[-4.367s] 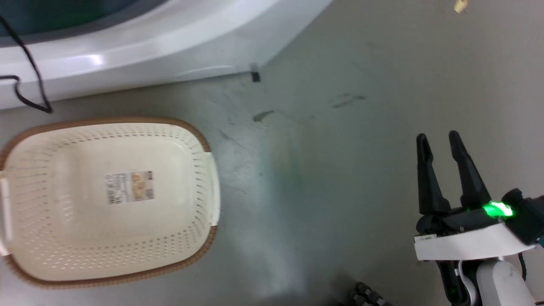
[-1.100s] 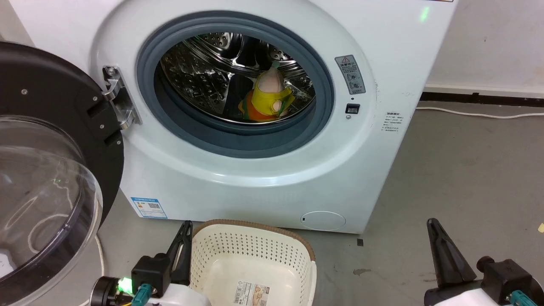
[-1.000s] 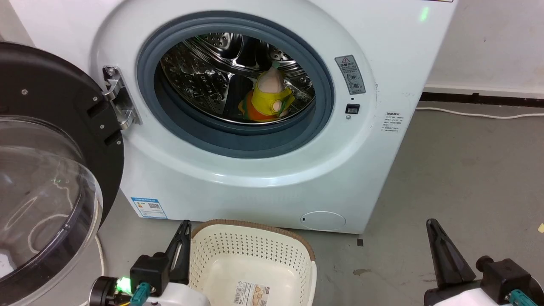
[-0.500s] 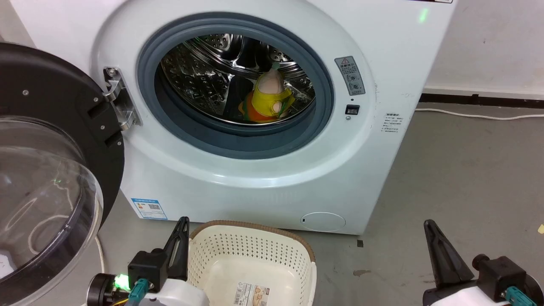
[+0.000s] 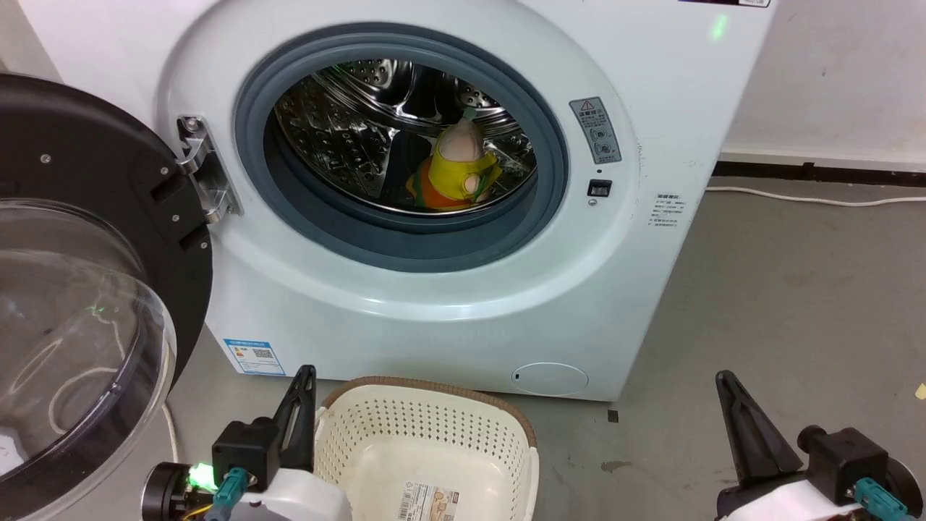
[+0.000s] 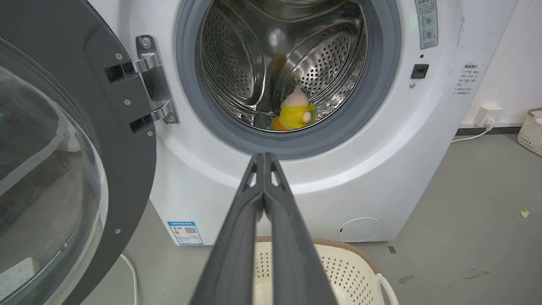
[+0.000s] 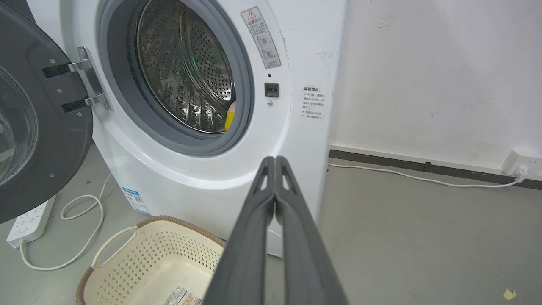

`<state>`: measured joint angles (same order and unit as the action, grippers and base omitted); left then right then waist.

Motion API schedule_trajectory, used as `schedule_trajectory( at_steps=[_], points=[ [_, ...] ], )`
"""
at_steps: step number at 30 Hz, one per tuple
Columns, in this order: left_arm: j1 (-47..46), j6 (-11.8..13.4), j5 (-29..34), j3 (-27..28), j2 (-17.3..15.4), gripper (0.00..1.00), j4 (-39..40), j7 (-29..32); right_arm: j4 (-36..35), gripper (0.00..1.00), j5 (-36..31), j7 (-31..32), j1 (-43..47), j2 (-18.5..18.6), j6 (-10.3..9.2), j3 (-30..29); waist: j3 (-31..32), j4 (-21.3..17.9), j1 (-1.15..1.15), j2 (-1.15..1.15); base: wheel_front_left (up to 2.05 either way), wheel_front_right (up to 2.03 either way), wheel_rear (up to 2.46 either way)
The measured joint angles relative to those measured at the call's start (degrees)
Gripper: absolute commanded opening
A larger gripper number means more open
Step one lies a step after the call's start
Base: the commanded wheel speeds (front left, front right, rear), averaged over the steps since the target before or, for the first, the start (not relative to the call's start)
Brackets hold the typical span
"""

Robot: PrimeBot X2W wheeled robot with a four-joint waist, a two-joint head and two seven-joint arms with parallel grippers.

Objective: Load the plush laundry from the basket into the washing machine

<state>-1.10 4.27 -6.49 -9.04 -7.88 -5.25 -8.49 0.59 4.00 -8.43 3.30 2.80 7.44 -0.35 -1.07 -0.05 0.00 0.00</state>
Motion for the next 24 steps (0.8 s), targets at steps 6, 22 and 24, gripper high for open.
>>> schedule_trajectory(
  at_steps=[6,22,24],
  points=[
    [0.00,-0.42,0.46,0.74,0.36,0.00,0.40,0.88,-0.01,0.00,-0.12,0.78,-0.17,0.00,0.00,0.04,0.09,0.00,0.00,0.00,0.00,0.00,0.00],
    [0.01,-1.44,1.97,2.89,1.65,0.00,1.63,2.98,-0.09,0.00,-1.04,2.80,-0.59,0.00,0.00,0.10,0.36,0.01,0.00,0.00,0.00,0.00,0.00],
    [0.01,-1.52,2.38,3.13,1.76,0.00,1.78,3.01,-0.10,0.00,-1.23,2.88,-0.63,0.00,0.00,0.12,0.39,0.02,0.00,0.00,0.00,0.00,0.00]
  ],
)
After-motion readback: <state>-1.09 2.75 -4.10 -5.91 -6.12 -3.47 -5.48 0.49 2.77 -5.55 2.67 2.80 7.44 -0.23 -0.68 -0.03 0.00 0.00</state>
